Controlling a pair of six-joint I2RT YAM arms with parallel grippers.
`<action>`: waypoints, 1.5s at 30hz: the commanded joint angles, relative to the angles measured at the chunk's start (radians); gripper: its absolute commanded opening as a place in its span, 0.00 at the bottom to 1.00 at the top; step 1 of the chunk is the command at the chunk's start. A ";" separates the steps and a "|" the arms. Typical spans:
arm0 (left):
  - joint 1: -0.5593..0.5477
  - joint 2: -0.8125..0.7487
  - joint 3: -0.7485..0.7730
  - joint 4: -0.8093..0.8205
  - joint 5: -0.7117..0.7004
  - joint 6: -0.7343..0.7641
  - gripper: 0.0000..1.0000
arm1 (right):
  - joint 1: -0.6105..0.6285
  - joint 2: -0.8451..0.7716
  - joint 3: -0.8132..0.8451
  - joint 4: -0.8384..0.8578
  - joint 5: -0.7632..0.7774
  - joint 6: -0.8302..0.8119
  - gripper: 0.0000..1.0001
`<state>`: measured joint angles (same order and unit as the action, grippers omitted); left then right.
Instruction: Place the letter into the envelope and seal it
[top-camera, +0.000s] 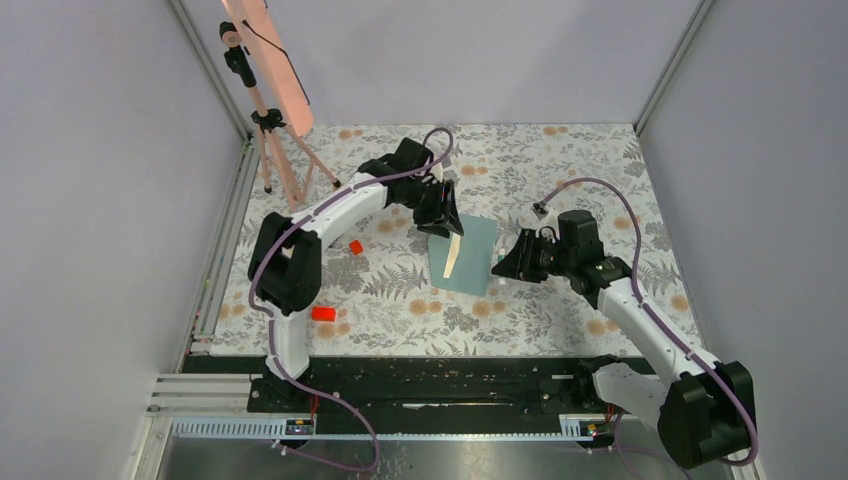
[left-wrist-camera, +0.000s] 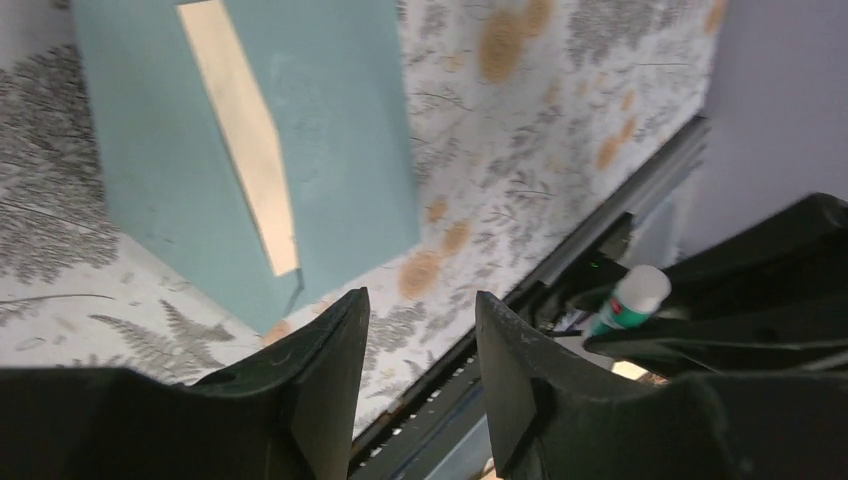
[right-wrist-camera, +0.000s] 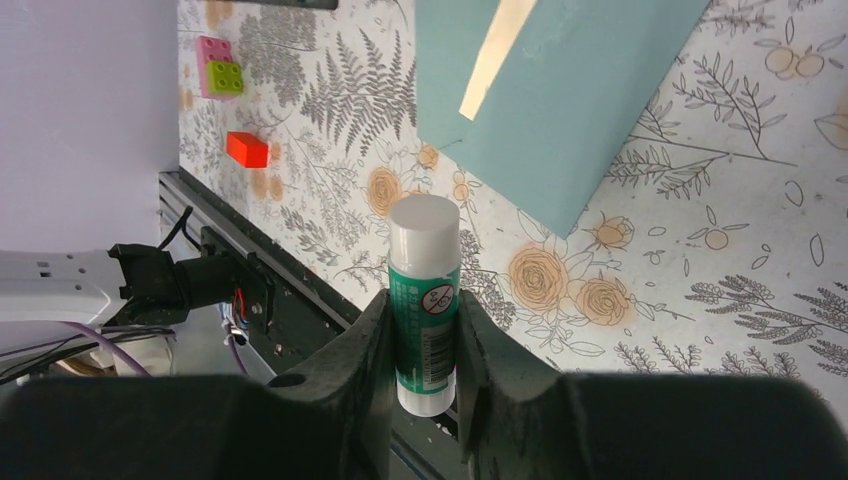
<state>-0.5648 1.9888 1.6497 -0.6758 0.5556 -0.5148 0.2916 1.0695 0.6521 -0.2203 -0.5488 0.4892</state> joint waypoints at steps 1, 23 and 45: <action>-0.022 -0.173 -0.024 0.113 0.115 -0.115 0.44 | -0.006 -0.081 0.061 0.003 0.020 -0.030 0.00; -0.053 -0.633 -0.538 0.880 0.283 -0.432 0.48 | 0.115 -0.190 0.232 0.373 0.179 0.162 0.00; -0.061 -0.453 -0.634 1.804 0.386 -1.017 0.43 | 0.152 -0.086 0.277 0.582 0.026 0.326 0.00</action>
<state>-0.6216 1.5379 1.0203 0.9394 0.9207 -1.4517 0.4362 0.9905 0.9161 0.2813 -0.4835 0.7815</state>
